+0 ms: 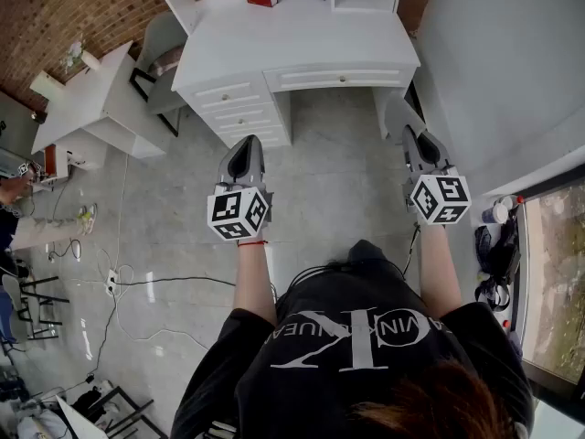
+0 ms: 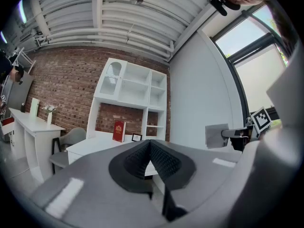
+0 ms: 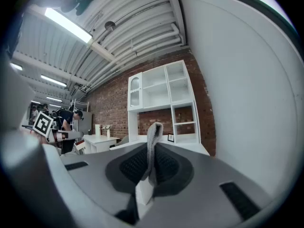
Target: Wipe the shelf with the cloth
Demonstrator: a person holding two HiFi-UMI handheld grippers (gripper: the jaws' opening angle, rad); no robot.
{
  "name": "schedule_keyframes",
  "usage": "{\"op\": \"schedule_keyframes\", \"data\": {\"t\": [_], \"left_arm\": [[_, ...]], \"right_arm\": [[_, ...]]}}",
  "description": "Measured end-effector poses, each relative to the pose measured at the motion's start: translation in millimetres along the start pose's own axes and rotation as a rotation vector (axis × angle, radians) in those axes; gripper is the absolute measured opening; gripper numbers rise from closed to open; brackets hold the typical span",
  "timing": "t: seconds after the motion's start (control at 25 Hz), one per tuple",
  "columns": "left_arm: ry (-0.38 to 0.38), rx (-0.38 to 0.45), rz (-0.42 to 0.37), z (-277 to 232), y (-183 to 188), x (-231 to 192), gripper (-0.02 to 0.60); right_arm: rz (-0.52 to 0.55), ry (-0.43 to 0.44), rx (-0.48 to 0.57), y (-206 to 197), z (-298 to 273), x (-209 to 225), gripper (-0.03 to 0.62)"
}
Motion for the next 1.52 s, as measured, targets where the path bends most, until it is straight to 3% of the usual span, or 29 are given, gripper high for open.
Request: {"op": "schedule_keyframes", "data": {"t": [0.4,0.64,1.12,1.52], "left_arm": [[-0.015,-0.008,0.003,-16,0,-1,0.009],[-0.013,-0.02,0.016,-52,-9,-18,0.009],[-0.048,-0.021,0.03,-218,-7,-48,0.009],[-0.057,0.002,0.04,-352,3,-58,0.009]], "right_arm": [[-0.027,-0.012,0.006,1,-7,11,0.021],[-0.04,-0.029,0.0,-7,-41,31,0.021],[-0.043,-0.027,0.012,6,-180,102,0.021],[-0.032,0.025,0.026,21,-291,161,0.021]]}}
Point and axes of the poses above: the fingertips, and each gripper's own axes: z backward along the fingers, x to its right, y out of its top, the point moved 1 cm from there along z, backward along the fingers, and after that the axes turned 8 degrees about -y, right-handed, at the moved point
